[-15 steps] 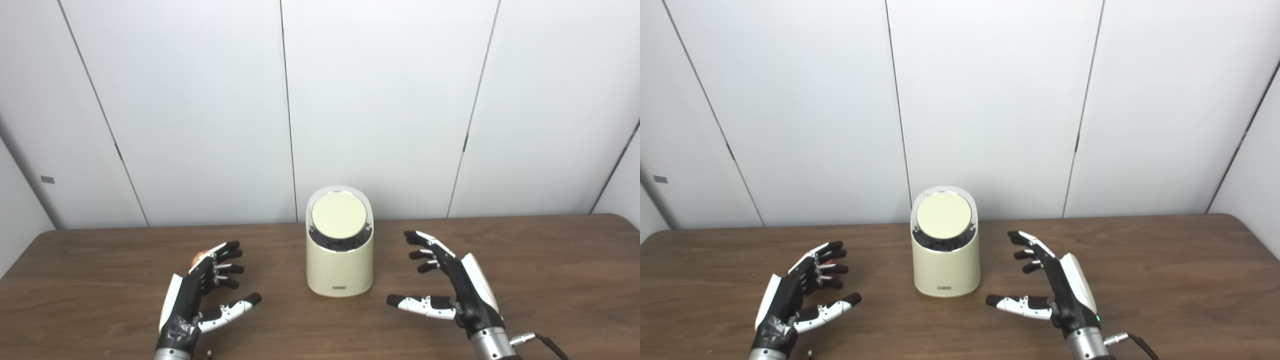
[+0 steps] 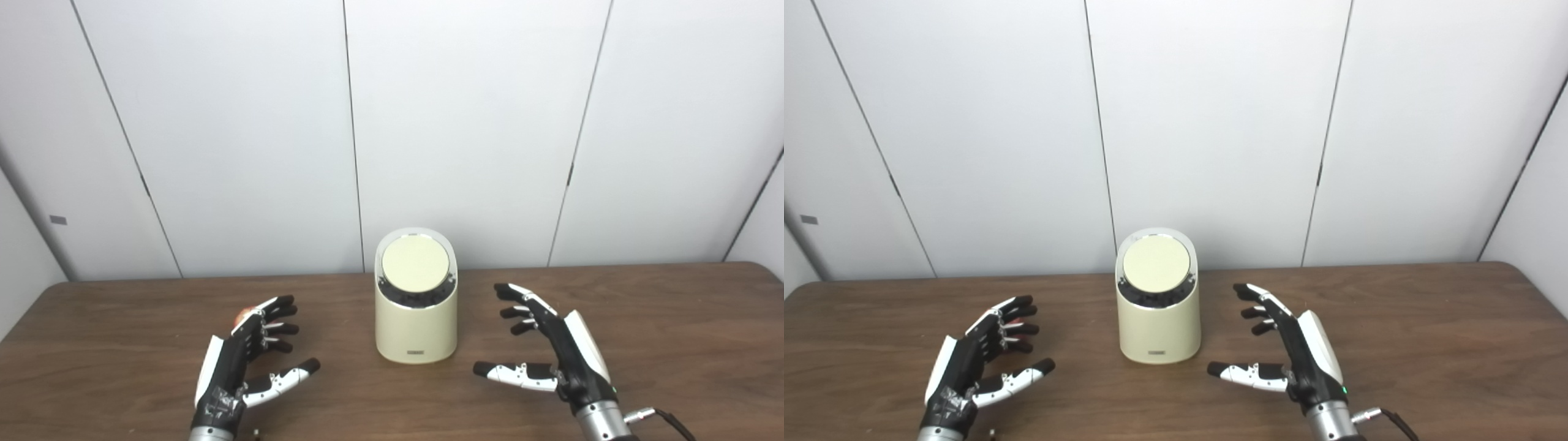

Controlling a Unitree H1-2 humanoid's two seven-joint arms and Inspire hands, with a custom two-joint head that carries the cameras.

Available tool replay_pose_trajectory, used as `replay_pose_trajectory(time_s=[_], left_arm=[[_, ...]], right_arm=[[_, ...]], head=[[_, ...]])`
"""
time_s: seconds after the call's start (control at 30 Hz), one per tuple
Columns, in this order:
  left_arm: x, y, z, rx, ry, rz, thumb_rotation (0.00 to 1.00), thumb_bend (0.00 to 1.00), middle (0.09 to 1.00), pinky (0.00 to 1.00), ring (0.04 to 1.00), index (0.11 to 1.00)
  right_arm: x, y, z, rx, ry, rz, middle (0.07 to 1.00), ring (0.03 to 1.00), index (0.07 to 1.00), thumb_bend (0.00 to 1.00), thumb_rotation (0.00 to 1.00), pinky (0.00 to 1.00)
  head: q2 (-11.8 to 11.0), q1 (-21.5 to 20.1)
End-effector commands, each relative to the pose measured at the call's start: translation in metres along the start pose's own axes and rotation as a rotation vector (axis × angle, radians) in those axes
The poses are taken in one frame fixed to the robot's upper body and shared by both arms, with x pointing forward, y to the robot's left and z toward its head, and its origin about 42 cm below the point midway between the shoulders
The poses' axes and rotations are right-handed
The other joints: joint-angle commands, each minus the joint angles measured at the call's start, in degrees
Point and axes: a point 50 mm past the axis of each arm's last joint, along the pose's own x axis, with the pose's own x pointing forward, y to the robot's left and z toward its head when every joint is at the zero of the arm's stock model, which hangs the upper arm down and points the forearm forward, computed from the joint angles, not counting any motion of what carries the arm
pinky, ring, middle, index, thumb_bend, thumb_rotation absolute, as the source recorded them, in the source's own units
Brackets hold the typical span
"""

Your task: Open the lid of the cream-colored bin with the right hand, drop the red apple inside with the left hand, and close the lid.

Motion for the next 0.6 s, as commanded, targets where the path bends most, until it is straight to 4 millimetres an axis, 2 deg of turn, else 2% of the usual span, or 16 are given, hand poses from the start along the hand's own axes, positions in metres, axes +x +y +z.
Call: replay_pose_trajectory(time_s=[0.0,0.13,0.3,0.57], left_arm=[[0.017,0.004,0.018,-0.006,-0.095,0.016,0.00,0.71,0.789,0.59,0.697,0.815],[0.016,0.003,0.017,-0.012,-0.095,0.008,0.00,0.70,0.793,0.59,0.706,0.818],[0.016,0.003,0.017,0.003,-0.092,0.008,0.00,0.71,0.793,0.59,0.702,0.817],[0.016,0.002,0.017,0.004,-0.101,0.013,0.00,0.70,0.786,0.57,0.689,0.810]], right_arm=[[0.011,-0.007,0.015,0.009,-0.082,-0.037,0.809,0.721,0.805,0.72,0.29,0.60],[0.014,-0.004,0.019,0.018,-0.095,-0.056,0.819,0.725,0.818,0.75,0.36,0.60],[0.025,0.000,0.033,0.026,-0.111,-0.060,0.836,0.742,0.839,0.75,0.39,0.61],[0.063,-0.009,0.067,-0.002,-0.156,-0.029,0.869,0.795,0.895,0.74,0.41,0.65]], head=[[0.18,0.38],[-0.02,0.88],[-0.16,0.90],[-0.13,0.75]])
